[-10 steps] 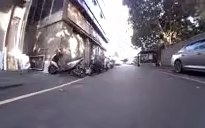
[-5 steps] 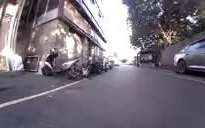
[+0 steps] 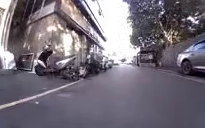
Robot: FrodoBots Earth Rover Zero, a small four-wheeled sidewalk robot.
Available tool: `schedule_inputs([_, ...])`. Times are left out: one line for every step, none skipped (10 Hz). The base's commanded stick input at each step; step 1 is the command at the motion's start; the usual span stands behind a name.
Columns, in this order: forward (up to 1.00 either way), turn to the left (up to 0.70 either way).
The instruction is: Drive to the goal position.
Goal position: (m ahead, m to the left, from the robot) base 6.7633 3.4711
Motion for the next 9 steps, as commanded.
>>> schedule_inputs([0.70, -0.10])
schedule_inputs([0.70, -0.13])
schedule_inputs([0.70, -0.13])
schedule_inputs([0.70, -0.12])
schedule_inputs([0.70, -0.05])
schedule_inputs([0.70, 0.00])
schedule_inputs([0.70, 0.00])
schedule_inputs([0.70, 0.00])
schedule_inputs([0.70, 0.00])
